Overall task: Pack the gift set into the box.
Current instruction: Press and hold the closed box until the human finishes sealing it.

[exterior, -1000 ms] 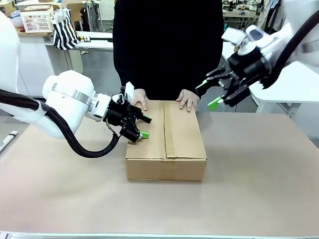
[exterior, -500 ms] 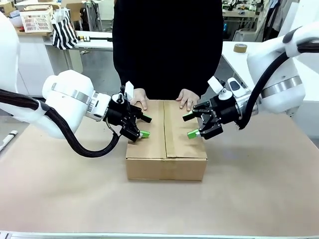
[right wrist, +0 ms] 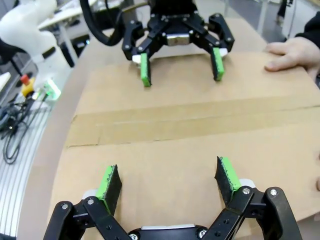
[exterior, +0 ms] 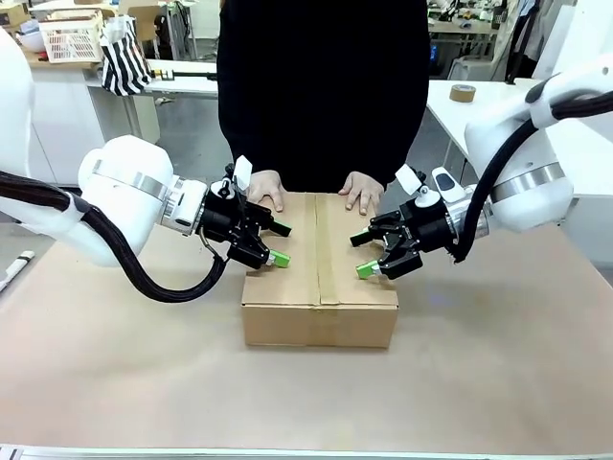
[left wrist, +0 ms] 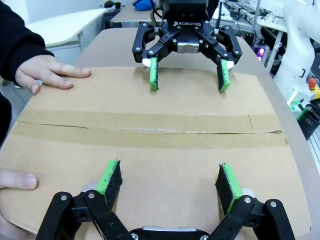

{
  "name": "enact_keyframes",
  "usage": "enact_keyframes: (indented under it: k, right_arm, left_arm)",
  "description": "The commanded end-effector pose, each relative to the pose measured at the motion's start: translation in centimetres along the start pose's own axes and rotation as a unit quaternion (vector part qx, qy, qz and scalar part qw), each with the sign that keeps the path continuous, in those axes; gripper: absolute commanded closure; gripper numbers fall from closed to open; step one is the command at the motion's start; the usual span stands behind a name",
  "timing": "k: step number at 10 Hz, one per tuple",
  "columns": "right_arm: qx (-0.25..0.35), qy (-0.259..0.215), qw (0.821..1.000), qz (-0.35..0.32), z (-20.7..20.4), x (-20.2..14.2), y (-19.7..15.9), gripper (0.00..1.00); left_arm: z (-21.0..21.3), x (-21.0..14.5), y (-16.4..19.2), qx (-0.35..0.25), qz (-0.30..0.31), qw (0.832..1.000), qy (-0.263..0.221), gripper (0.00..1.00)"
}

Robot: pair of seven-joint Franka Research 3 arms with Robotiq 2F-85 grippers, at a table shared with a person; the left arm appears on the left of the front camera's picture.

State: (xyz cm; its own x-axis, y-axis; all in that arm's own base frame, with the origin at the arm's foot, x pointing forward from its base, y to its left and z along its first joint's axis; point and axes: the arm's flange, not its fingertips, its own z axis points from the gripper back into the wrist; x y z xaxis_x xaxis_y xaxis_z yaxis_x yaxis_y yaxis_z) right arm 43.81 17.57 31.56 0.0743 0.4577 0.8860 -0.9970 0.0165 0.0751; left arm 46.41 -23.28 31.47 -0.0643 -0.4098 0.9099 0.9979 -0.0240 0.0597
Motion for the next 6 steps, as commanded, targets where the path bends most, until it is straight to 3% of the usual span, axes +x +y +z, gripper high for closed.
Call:
enact_keyframes:
  k: [1, 6]
  right_arm:
    - [-0.052, 0.021, 0.998, 0.033, -0.8, -0.8, 0.0, 0.0]
    - [-0.019, 0.014, 1.0, 0.012, 0.1, 0.2, -0.3, 0.0]
  left_arm:
    - [-0.2, -0.7, -0.3, -0.002, 0.006, 1.0, -0.002, 0.0]
    - [0.0, 0.0, 0.0, -0.001, 0.0, 1.0, 0.0, 0.0]
